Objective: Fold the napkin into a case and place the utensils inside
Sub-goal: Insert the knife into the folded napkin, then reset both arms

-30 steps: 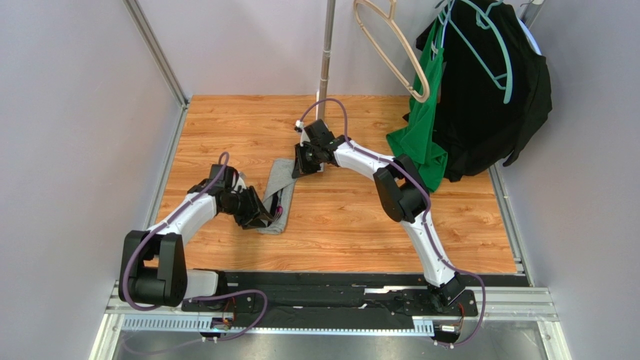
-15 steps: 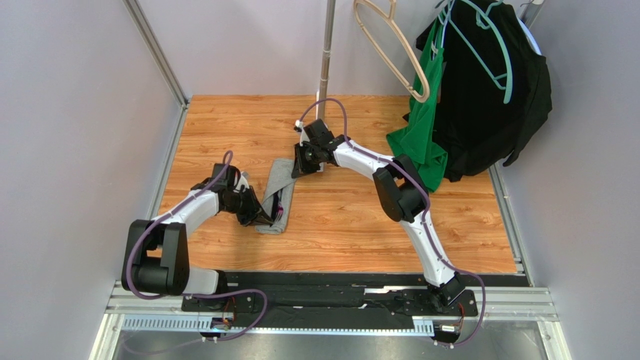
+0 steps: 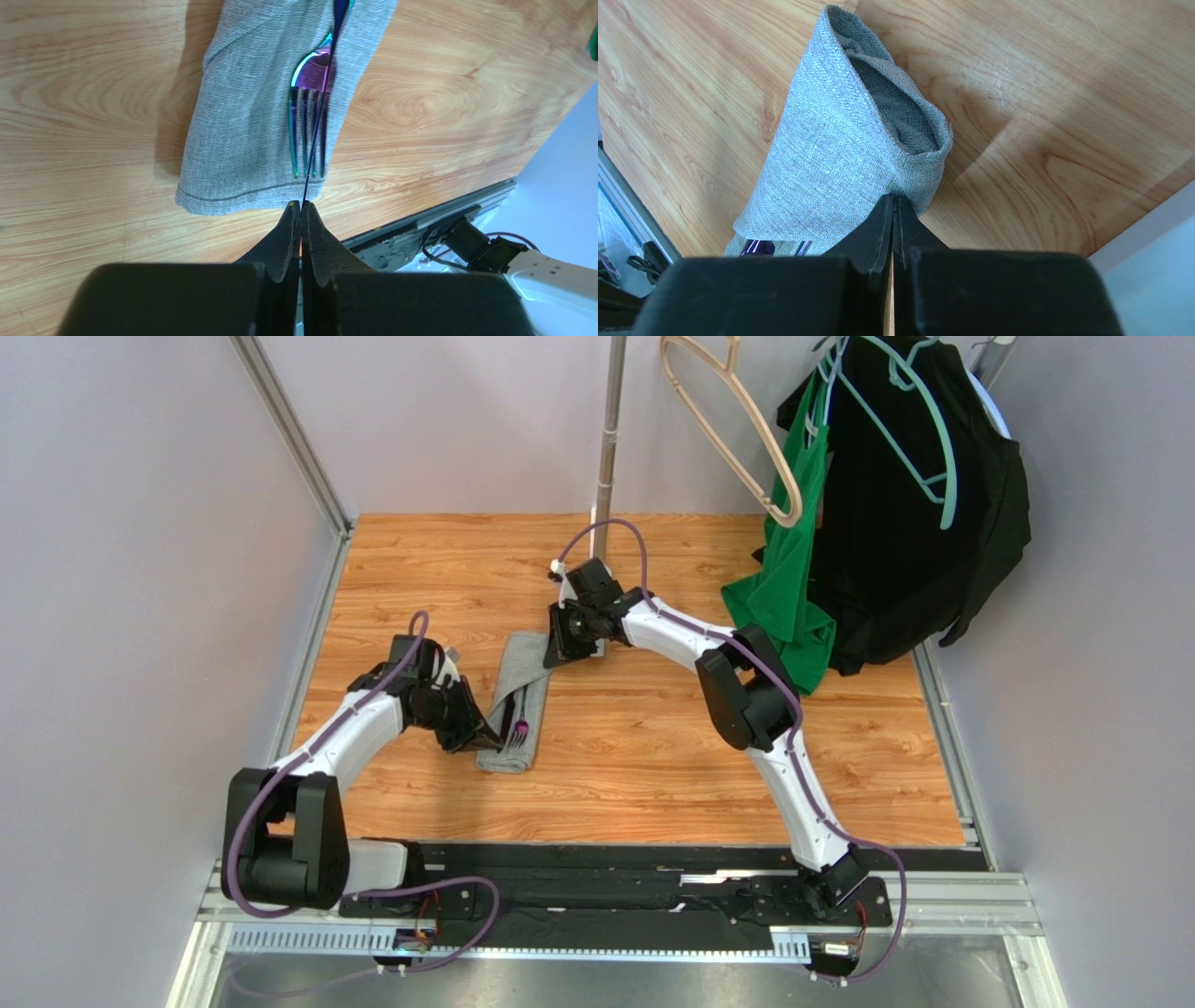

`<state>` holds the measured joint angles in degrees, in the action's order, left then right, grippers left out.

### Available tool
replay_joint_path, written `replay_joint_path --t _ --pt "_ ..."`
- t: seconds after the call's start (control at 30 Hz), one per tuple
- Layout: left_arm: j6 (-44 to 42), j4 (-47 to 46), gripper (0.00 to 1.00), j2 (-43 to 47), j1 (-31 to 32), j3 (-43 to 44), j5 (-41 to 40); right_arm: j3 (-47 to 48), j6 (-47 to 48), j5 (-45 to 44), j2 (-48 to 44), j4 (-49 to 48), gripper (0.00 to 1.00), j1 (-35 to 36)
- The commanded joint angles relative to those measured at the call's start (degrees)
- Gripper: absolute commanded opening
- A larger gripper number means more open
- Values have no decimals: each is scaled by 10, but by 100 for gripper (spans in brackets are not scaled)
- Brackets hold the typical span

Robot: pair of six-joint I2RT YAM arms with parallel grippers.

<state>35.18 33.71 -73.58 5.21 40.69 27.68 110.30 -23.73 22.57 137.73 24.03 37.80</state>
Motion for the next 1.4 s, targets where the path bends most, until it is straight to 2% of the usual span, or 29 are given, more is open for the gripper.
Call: replay_joint_path --t 0.0,0.1,0.2,0.23,0.3,0.33,0.37,0.4,0.47,0.5,0.63,0.73,0.77,0.8,0.83,0.87,0.93,0.97,1.0,1.07,1.1,1.17,1.2,1.23,1.37 --pt "-3 -15 0 -28 -3 4 -22 20 5 -7 8 8 0 2" --pt "0 -21 0 -50 -3 4 -30 20 5 -7 7 9 0 2" --pt "-2 -6 18 -45 -3 10 -56 19 7 -9 4 9 0 2" --pt "0 0 27 -27 -3 13 -64 19 6 -9 3 9 0 1" --pt "-3 27 33 -3 -3 25 -92 19 7 -12 -1 10 0 2" --pt "-6 38 50 25 -3 38 -101 20 6 -13 -3 11 0 1" --pt "-12 49 62 37 -3 46 -109 23 8 -16 -4 19 2 2" --pt "-16 74 68 55 -3 54 -111 28 8 -20 -8 25 9 2" --pt "-24 98 71 74 -3 77 -102 33 12 -31 -25 44 14 2" --pt "-27 107 71 92 -3 82 -95 37 14 -36 -33 52 20 2" --pt "-47 105 70 128 0 106 -35 61 32 -66 -86 115 34 12" --pt "-72 104 70 128 36 143 -15 42 66 -131 -155 194 45 28" --pt "-71 101 71 128 73 153 -29 -11 71 -179 -211 202 62 33" --pt "-69 95 71 129 92 159 -33 -48 76 -197 -240 202 100 43" --pt "-57 86 72 132 110 167 -39 -82 76 -212 -270 197 100 49" --pt "-49 61 73 138 145 167 -47 -163 76 -235 -306 179 100 54" --pt "-26 32 79 174 176 153 -63 -240 67 -256 -411 153 100 74" --pt "-20 2 80 192 189 145 -87 -314 58 -277 -443 128 100 80" --pt "-13 -13 80 227 211 136 -95 -338 49 -282 -500 122 100 83" --pt "16 -63 82 258 224 102 -94 -378 -6 -305 -546 126 100 83" --pt "28 -80 82 285 233 90 -87 -421 -20 -307 -599 123 100 84" --pt "60 -120 87 303 247 64 -71 -470 -40 -282 -662 98 100 87" --pt "68 -127 88 321 255 60 -71 -532 -54 -283 -697 85 100 90" --pt "77 -132 89 331 280 52 -75 -560 -62 -281 -777 71 100 90" --pt "89 -203 92 395 327 9 -104 -715 -129 -293 -971 -28 100 90"
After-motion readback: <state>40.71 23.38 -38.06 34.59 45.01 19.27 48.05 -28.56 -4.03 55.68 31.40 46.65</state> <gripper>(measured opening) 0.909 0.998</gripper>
